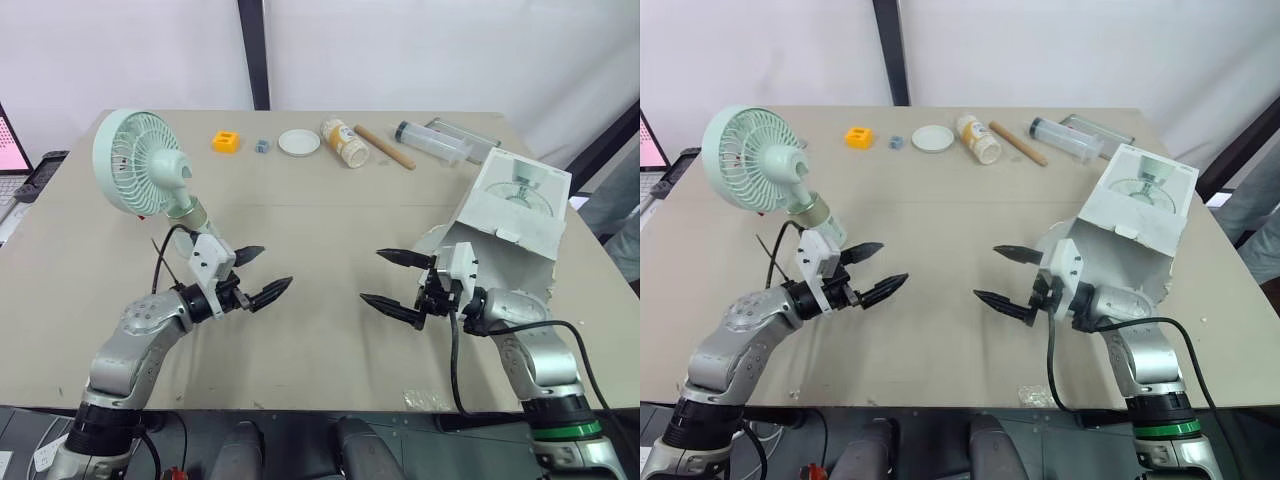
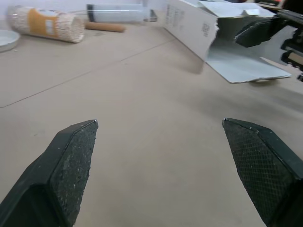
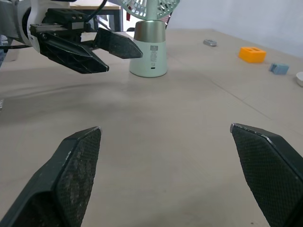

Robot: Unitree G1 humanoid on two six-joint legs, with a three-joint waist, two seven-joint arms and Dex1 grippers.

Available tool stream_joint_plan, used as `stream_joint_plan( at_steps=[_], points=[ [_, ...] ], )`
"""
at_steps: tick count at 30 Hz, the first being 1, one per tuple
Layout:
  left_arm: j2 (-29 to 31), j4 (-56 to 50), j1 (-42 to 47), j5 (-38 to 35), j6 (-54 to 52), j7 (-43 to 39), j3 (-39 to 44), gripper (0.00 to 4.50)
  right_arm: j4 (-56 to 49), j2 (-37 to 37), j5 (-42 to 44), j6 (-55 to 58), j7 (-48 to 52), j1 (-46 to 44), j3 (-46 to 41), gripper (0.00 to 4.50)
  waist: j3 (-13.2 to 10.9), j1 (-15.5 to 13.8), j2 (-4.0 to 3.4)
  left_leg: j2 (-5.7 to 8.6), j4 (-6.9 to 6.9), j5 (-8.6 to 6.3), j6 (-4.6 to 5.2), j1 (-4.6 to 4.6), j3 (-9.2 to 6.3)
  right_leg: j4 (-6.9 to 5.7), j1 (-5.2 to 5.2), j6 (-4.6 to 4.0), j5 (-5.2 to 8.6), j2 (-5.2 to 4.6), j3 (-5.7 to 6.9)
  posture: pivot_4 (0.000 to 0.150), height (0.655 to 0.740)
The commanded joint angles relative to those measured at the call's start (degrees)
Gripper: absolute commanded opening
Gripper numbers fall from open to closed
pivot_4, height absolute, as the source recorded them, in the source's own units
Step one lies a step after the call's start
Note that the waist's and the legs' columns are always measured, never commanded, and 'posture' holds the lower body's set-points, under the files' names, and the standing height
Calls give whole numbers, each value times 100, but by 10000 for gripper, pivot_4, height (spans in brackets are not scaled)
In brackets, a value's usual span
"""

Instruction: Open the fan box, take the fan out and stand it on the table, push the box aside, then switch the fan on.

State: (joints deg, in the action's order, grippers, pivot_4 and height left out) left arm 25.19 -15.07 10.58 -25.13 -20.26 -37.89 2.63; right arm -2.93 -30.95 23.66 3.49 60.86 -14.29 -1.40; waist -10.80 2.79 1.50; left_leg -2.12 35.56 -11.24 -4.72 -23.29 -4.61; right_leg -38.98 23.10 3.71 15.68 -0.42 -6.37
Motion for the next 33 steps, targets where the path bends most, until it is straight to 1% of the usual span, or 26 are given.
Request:
stream_joint_plan(
  at_steps=[1, 4, 7, 11, 16, 22, 28, 33],
  points=[
    [-81, -472, -373, -88, 48, 526, 613, 45000, -56, 74, -43, -170, -87, -89, -7, 44583, 0, 9, 0, 0, 0, 0, 0, 0, 1, 0, 0, 0, 0, 0, -1, 1500, 7400],
    [-175, -619, -712, -182, -4, 855, 995, 45000, -51, 149, -45, -185, -138, -110, 37, 44583, 0, -1, 0, -1, 0, 0, 0, 0, 0, 0, 0, 0, 0, 0, -1, 1500, 7400],
    [-233, -596, -867, -276, 50, 1095, 1366, 45000, 2, 196, -39, -208, -121, -156, 104, 44583, 1, -8, 2, 0, 1, 0, 0, 0, 0, 0, 0, 0, -3, 0, 0, 1500, 7400],
    [-116, -354, -893, -480, 60, 1160, 1856, 45000, 122, 269, -68, -240, -91, -297, 166, 44583, 1, -3, 3, 0, 4, 0, -1, 2, 0, 0, -3, 1, -4, 0, 1, 1500, 7400],
    [258, -50, -744, -620, 7, 1161, 2405, 45000, 398, 320, -89, -317, 18, -592, 214, 44583, 0, -1, 5, -1, 3, 0, -1, 3, 0, 0, -2, 1, -4, 1, 1, 1500, 7400],
    [549, 23, -506, -803, -180, 1122, 2528, 45000, 523, 336, -81, -386, 45, -684, 212, 44583, -2, -4, 8, 0, 3, 0, -1, 0, 0, 0, -2, 1, -3, -1, 2, 1500, 7400],
    [778, 178, -166, -805, -295, 1102, 2483, 45000, 517, 314, -87, -406, 48, -645, 216, 44583, -3, -2, 10, -1, 3, 0, -1, 1, 0, 0, -2, 0, -4, 0, 2, 1500, 7400],
    [853, 286, 175, -754, -362, 1190, 2406, 45000, 504, 316, -109, -419, 19, -623, 226, 44583, -3, -1, 10, -1, 3, 0, -1, 0, 0, 0, -2, 0, -5, 0, 2, 1500, 7400]
  ],
)
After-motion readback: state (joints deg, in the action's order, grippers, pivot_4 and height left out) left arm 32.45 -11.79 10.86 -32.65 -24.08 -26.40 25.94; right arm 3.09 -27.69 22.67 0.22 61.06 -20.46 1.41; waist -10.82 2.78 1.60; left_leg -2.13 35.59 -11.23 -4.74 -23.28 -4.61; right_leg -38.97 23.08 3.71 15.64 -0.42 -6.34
